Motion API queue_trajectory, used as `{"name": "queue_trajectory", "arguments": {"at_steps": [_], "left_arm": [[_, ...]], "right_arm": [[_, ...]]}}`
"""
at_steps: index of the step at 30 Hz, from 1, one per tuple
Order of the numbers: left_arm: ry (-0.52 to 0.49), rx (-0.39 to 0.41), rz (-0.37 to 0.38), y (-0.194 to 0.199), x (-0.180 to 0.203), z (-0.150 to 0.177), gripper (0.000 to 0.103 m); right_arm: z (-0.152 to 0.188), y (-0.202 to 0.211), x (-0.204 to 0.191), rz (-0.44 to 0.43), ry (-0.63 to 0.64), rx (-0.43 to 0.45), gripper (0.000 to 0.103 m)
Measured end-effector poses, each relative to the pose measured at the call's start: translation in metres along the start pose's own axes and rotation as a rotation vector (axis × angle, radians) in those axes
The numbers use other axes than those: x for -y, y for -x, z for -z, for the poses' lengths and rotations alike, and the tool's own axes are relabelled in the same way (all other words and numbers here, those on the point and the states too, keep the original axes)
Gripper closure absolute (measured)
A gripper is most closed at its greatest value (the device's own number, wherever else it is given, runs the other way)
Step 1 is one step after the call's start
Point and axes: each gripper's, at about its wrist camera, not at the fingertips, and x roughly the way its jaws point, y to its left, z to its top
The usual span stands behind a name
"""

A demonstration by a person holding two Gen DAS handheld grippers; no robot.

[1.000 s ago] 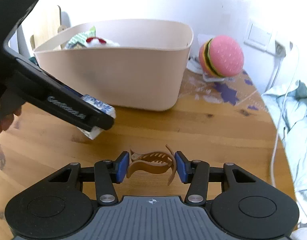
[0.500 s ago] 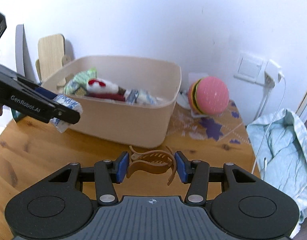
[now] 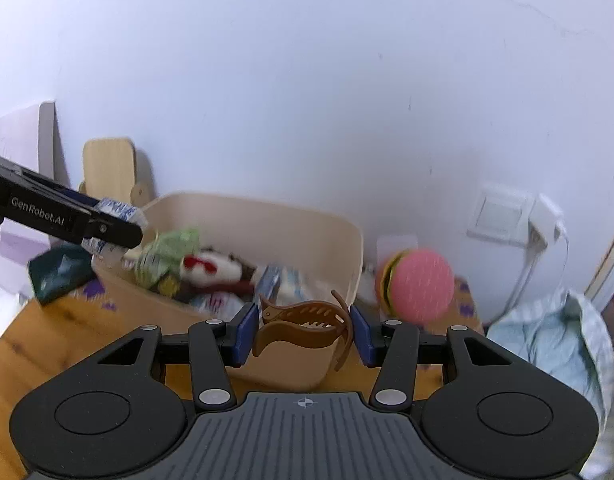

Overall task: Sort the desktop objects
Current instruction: 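Carry the tissue pack and claw clip over the basket and open both grippers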

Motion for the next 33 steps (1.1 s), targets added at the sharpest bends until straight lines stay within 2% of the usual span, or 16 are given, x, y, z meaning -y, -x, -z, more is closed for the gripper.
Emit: {"name": "queue_trajectory", "arguments": {"at_steps": [5,12,18,25,30,33], "left_arm": [[0.071,0.011,-0.059,-0.013,-0.015,-0.016,0.039],[0.118,-0.04,-0.111,-0.044,-0.022,-0.025,0.038],[0.159,-0.131,-0.107,-0.08,-0.025,-0.023,0.038],[0.177,-0.197,-0.117,-0.102,-0.029,-0.015,0.037],[0.199,-0.222,-0.07,-0.109,-0.037,-0.012,0.025],[0.19,-0.216,-0.086,-0.111,-0.032,-0.009,0.019]], "right_arm": [[-0.023,-0.018,0.003,0.006,0.002,0.031,0.056],[-0.044,-0.052,0.0,-0.004,0.02,0.031,0.056],[-0.047,-0.087,-0.014,-0.039,0.069,-0.02,0.056],[-0.032,-0.118,-0.026,-0.067,0.086,-0.11,0.056],[-0.025,-0.126,-0.03,-0.059,0.074,-0.15,0.055],[-0.025,-0.127,-0.028,-0.06,0.046,-0.158,0.044]]}}
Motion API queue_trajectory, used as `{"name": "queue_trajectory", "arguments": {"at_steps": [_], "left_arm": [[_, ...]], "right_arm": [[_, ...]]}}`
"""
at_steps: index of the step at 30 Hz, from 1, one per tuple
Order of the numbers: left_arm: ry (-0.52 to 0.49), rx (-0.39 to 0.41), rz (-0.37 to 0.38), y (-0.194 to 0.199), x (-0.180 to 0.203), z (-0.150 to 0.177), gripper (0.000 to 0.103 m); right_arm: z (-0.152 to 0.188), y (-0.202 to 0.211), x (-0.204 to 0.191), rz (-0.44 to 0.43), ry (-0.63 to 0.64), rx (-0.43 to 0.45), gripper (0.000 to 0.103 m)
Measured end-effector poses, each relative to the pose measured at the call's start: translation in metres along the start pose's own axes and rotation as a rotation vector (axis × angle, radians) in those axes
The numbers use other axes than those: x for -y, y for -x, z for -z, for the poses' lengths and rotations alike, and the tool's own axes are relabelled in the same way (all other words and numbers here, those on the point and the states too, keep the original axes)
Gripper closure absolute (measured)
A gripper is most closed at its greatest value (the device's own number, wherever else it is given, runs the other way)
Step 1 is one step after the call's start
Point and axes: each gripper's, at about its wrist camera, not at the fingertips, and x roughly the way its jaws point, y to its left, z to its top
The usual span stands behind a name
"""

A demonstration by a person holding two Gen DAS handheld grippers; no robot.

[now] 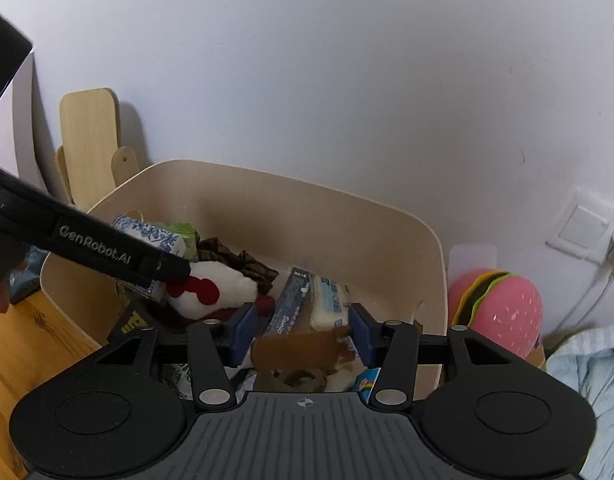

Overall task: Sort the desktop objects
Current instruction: 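Carry the tissue pack and claw clip over the basket and open both grippers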

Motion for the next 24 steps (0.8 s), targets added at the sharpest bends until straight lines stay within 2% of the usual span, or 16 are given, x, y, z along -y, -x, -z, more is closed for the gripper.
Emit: {"name": "queue_trajectory", "arguments": {"at_steps": [3,8,13,18,24], "left_arm": [[-0.004,0.018,-0.008,0.0,-0.002,0.002,0.017],[0.029,0.032,0.006,0.004,-0.006,0.005,0.017],[0.041,0.011,0.027,0.011,-0.009,0.008,0.017],[0.012,0.03,0.003,0.023,-0.007,0.01,0.017],[0.039,0.056,-0.037,0.045,-0.007,0.014,0.017]], "right_arm": [[-0.001,0.003,-0.001,0.009,-0.002,0.007,0.033],[-0.003,0.008,0.001,0.021,-0.009,0.017,0.027],[-0.005,0.013,0.001,0.026,-0.026,0.019,0.026],[-0.004,0.022,0.001,0.032,-0.047,0.015,0.026],[-0.003,0.038,0.001,0.032,-0.084,0.019,0.026]]}}
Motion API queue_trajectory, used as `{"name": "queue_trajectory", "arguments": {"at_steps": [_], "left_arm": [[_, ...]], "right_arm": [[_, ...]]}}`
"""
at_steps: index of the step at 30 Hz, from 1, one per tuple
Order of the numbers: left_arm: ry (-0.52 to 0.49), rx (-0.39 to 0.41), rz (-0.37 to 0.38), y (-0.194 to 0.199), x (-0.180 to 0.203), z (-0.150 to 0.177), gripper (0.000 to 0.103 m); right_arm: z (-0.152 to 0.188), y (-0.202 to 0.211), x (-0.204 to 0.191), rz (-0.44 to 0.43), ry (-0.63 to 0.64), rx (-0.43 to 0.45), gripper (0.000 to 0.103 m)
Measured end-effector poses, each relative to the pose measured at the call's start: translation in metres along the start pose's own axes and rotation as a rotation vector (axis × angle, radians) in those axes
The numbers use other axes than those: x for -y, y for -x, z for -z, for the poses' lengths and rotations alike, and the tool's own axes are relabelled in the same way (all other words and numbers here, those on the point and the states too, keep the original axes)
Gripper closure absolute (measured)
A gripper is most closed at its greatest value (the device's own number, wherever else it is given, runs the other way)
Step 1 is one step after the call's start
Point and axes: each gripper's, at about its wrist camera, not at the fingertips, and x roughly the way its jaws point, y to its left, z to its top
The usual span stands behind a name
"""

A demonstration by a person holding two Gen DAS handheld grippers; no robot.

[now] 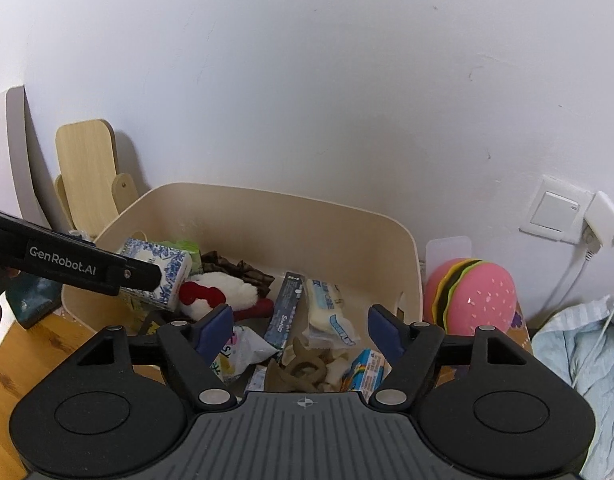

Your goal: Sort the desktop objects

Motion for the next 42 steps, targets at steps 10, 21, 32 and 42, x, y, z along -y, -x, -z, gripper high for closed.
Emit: {"name": "queue_trajectory", "arguments": {"at_steps": [10,21,32,42], "left_arm": [[-0.007,0.043,0.015,0.053,0.007,0.008,0.017],[-0.039,0.076,-0.011,0.119,0.031,0.036,0.017],[-0.06,0.095,-0.014,0.205,0.065,0.088,0.017],[-0.043,0.116,-0.004,0.284,0.096,0.144,0.017]], "right_arm": [[0.01,0.039,0.009,0.0,-0.051,-0.009,0.026],[0.022,0.104,0.006,-0.002,-0.029,0.05,0.025],[0.047,0.196,-0.008,0.009,0.038,0.124,0.025],[0.082,0.266,-0.006,-0.028,0.04,0.09,0.025]]}}
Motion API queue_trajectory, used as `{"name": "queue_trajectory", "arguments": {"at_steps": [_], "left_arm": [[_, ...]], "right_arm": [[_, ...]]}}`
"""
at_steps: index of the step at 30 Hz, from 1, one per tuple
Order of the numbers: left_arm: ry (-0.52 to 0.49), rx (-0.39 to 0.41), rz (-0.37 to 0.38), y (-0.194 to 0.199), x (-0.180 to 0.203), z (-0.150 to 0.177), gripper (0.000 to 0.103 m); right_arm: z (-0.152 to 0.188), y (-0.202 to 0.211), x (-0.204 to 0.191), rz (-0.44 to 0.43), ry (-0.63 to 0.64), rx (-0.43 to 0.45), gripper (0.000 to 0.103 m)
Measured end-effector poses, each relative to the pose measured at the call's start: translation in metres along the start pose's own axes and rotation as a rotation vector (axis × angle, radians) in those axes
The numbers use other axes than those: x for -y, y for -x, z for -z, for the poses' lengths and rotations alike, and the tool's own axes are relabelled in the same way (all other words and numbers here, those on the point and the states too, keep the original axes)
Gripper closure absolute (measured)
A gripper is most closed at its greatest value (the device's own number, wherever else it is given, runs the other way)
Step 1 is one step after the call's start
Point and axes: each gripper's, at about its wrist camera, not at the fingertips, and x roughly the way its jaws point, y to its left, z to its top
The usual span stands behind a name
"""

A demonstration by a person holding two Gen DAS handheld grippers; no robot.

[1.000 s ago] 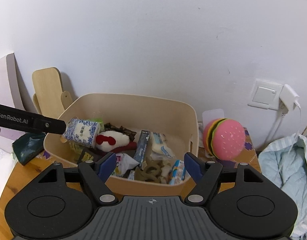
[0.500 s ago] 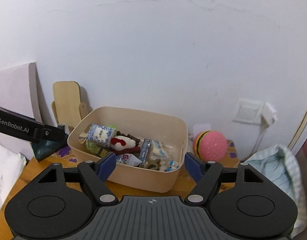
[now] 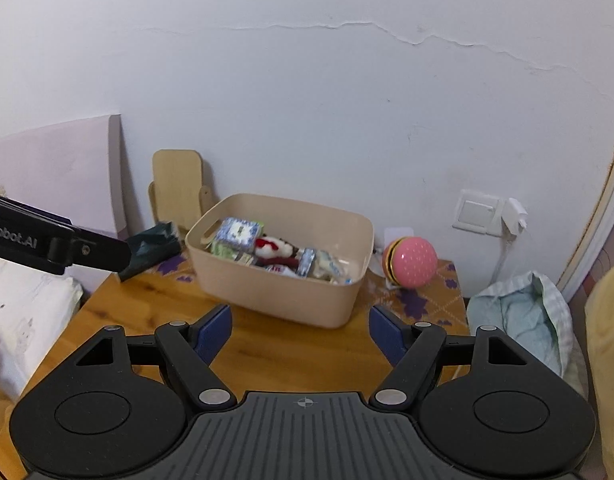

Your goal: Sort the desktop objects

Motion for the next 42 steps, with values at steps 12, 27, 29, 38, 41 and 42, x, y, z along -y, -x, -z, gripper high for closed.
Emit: {"name": "queue_trajectory", "arguments": {"at_steps": [12,27,29,38,41,42], "left_arm": [[0.022,0.017,0.009,0.069,0.026,0.053,0.017],[0.022,0.014,0.036,0.122,0.049,0.102,0.017],[0.023,0.013,0.044,0.127,0.05,0.106,0.017],[0.026,-0.006,0.058,0.135,0.046,0.117,0.017],[0.032,-0.003,0.064,0.136,0.042,0.117,0.017],[0.031,-0.002,0.063,0.137,0.041,0.117,0.017]], "right_arm": [[0.022,0.082,-0.005,-0.039,-0.016,0.018,0.024],[0.045,0.153,-0.006,-0.063,-0.016,0.051,0.018],[0.047,0.161,-0.009,-0.069,-0.012,0.055,0.017],[0.054,0.173,-0.017,-0.085,-0.013,0.042,0.014],[0.055,0.174,-0.019,-0.08,-0.014,0.043,0.013],[0.055,0.174,-0.019,-0.081,-0.015,0.043,0.013]]}}
